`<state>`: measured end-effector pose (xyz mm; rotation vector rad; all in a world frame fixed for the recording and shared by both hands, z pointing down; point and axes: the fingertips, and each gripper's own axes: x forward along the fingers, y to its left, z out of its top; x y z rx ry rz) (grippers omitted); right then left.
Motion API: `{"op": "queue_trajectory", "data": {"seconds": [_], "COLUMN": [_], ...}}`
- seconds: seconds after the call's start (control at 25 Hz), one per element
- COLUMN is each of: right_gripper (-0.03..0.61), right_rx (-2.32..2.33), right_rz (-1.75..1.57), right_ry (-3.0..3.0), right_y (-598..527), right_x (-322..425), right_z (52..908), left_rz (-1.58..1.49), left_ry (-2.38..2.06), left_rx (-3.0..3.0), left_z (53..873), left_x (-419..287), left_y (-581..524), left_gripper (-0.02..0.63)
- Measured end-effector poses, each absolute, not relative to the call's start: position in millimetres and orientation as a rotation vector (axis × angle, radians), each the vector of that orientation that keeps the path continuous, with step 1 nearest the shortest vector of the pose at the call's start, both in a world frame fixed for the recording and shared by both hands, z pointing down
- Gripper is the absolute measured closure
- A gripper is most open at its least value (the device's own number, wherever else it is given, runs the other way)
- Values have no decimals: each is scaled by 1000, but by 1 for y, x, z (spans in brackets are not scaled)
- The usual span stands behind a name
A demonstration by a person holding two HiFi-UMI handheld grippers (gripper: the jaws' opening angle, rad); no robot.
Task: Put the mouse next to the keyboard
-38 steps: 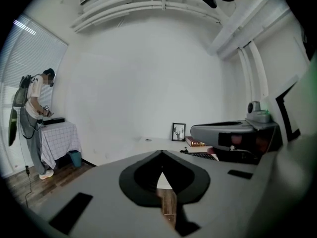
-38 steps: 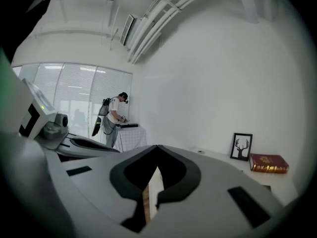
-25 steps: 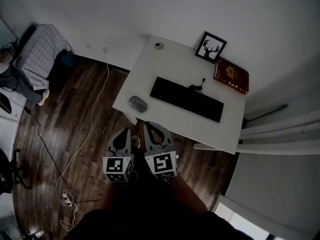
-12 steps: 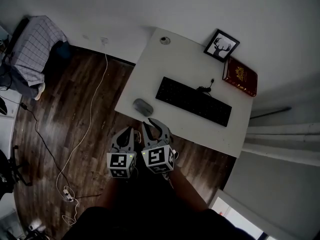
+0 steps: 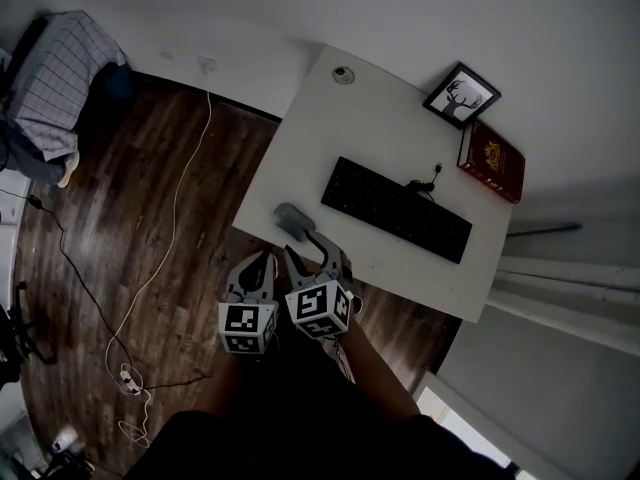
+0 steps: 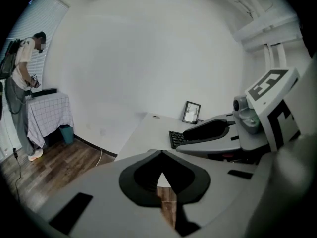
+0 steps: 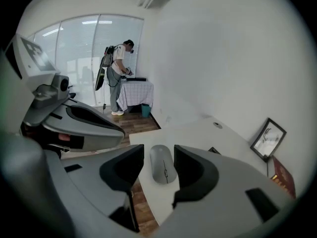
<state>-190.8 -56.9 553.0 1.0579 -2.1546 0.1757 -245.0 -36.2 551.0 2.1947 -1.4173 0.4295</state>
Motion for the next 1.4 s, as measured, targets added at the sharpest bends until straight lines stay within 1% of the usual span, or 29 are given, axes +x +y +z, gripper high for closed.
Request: {"op": "queue_trajectory", "data": {"seconds": [0.32, 0.84, 1.12, 1.4], "right_gripper": [338, 301, 270, 267], "right_rx": [894, 766, 664, 635], "right_rz": [229, 334, 393, 441], "right_ry": [-2086, -1999, -1947, -1918], "right_y": [-76, -94, -96, -99], "right_x": [-201, -202, -202, -205], "right_z": [594, 634, 654, 661], "left_rz": [473, 499, 501, 482], "left_ry": [-1403, -1319, -1327, -1323], "left_rx": [2140, 2145, 2132, 2122], "left_z": [582, 603, 611, 605], "left_x": [-263, -263, -272, -279], "left_y": [-56, -75, -87, -99], "left_gripper": [614, 614, 614, 614]}}
